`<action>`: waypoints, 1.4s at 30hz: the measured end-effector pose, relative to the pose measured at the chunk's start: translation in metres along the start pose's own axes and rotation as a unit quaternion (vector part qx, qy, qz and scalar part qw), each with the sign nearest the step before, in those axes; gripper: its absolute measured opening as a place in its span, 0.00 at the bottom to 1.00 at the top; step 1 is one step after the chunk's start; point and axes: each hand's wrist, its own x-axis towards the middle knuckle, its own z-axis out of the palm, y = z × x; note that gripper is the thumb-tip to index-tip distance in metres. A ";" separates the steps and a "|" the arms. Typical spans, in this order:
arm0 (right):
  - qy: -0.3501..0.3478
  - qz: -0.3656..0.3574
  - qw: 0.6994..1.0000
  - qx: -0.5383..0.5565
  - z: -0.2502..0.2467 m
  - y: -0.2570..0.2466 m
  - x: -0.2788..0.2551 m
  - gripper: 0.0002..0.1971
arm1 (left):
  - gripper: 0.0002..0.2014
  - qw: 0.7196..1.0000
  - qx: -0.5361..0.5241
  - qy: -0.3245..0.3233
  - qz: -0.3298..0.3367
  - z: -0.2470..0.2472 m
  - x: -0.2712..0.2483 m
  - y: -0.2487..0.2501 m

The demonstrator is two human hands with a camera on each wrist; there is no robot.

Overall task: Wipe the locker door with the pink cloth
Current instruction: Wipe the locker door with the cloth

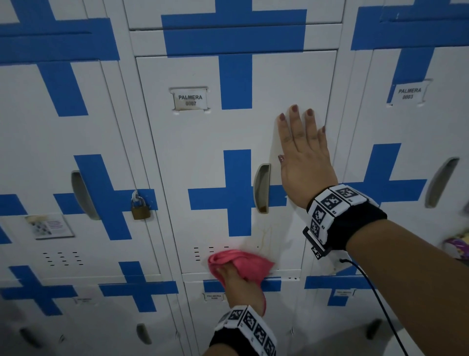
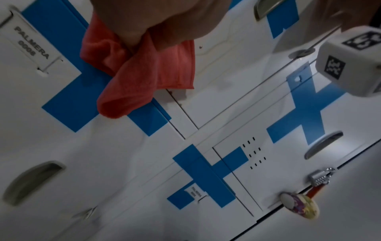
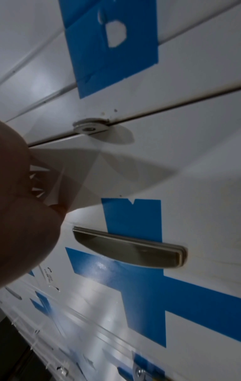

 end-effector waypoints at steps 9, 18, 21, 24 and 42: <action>0.005 0.001 1.000 0.025 -0.004 0.000 0.000 0.36 | 0.10 0.989 0.044 -0.114 0.079 -0.023 -0.009 -0.002; 0.010 0.091 0.952 0.293 0.001 -0.031 -0.101 0.23 | 0.11 0.975 -0.088 -0.176 0.107 -0.063 -0.010 0.015; -0.121 0.186 0.894 0.389 0.011 -0.051 -0.140 0.36 | 0.13 0.966 -0.127 -0.185 0.127 -0.064 -0.020 0.030; -0.220 0.220 0.850 0.424 0.018 -0.064 -0.155 0.46 | 0.16 0.956 -0.156 -0.202 0.147 -0.064 -0.028 0.046; 0.158 0.334 0.851 0.375 0.007 -0.033 -0.112 0.27 | 0.28 0.735 0.334 0.099 0.581 -0.122 0.048 0.128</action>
